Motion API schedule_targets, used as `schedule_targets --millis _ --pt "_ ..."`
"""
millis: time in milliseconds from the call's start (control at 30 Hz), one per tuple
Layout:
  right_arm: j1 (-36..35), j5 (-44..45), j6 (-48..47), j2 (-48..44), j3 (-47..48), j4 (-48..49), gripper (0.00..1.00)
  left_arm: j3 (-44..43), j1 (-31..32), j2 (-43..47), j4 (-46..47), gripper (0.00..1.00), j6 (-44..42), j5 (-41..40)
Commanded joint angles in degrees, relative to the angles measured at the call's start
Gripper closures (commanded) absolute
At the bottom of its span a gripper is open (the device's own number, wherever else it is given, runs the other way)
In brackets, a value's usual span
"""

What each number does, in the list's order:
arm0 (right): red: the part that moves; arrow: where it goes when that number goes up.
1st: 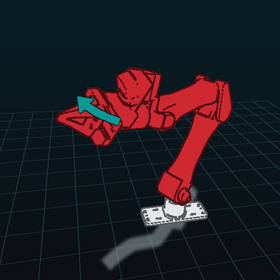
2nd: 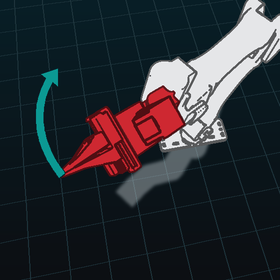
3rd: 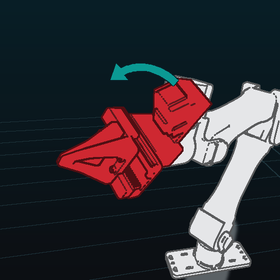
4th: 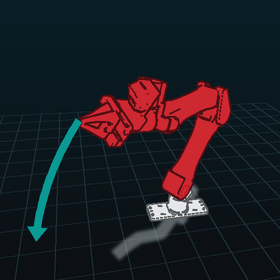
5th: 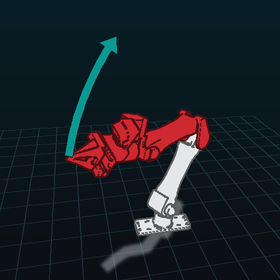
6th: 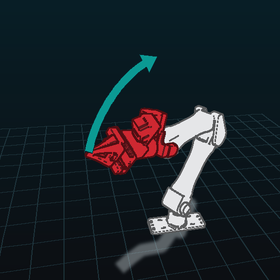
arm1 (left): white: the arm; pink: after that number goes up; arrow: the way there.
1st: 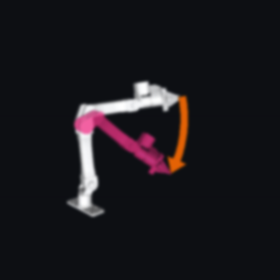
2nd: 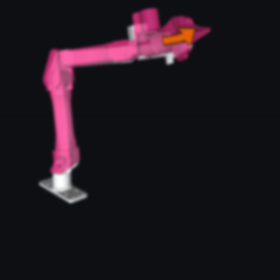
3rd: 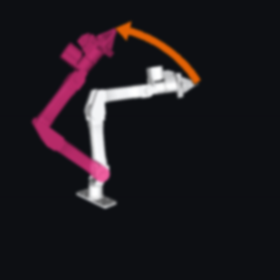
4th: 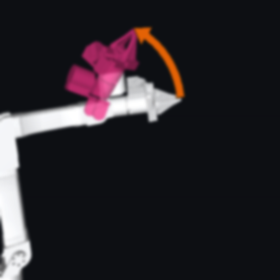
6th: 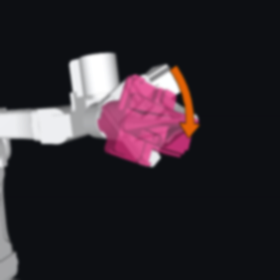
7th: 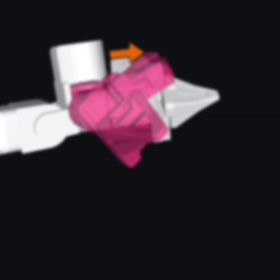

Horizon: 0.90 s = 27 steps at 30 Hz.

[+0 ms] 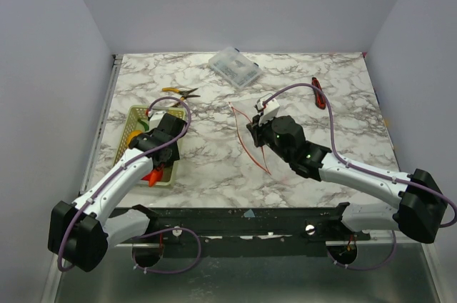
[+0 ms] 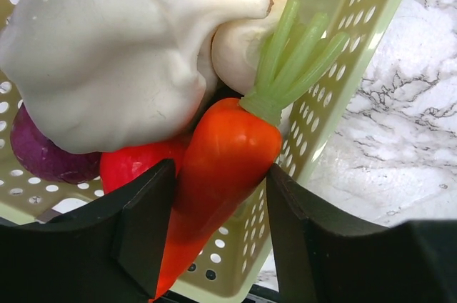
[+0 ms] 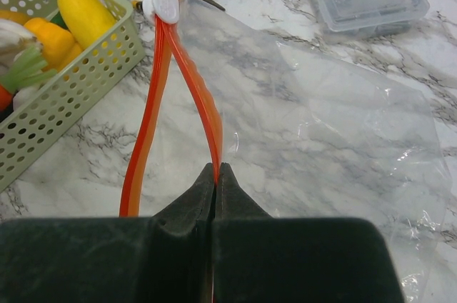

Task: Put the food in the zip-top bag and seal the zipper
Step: Pick up the fake vegetable from the bin.

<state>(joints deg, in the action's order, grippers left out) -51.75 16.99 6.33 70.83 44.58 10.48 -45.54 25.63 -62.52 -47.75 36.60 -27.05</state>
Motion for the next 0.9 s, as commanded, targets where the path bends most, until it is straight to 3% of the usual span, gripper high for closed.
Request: schedule_targets --millis 0,133,300,467,567,667,867 --pt "0.2 -1.3 -0.9 -0.6 -0.8 1.5 1.00 -2.9 -0.2 1.1 -0.8 0.73 -2.6 -0.5" --pt "0.2 -1.2 -0.9 -0.6 -1.0 1.6 1.00 -5.7 -0.2 2.9 -2.3 0.84 -4.1 1.2" --pt "0.2 -0.8 -1.0 -0.1 -0.8 1.7 1.00 -10.3 -0.2 5.4 -5.0 1.00 -4.4 12.2" --pt "0.1 -0.6 -1.0 0.1 -1.1 1.9 1.00 -13.6 -0.2 7.6 -6.0 1.00 -3.8 25.3" --pt "0.2 -0.4 -0.9 0.4 -1.2 2.5 1.00 -14.7 -0.2 8.9 -3.7 1.00 -2.1 38.2" --pt "0.2 -0.1 -0.7 1.1 -0.8 2.6 1.00 -14.3 -0.1 10.4 1.6 1.00 3.1 50.4" --pt "0.2 0.8 -0.4 1.0 -1.1 3.3 1.00 -8.1 1.8 14.7 16.0 1.00 15.1 60.0"
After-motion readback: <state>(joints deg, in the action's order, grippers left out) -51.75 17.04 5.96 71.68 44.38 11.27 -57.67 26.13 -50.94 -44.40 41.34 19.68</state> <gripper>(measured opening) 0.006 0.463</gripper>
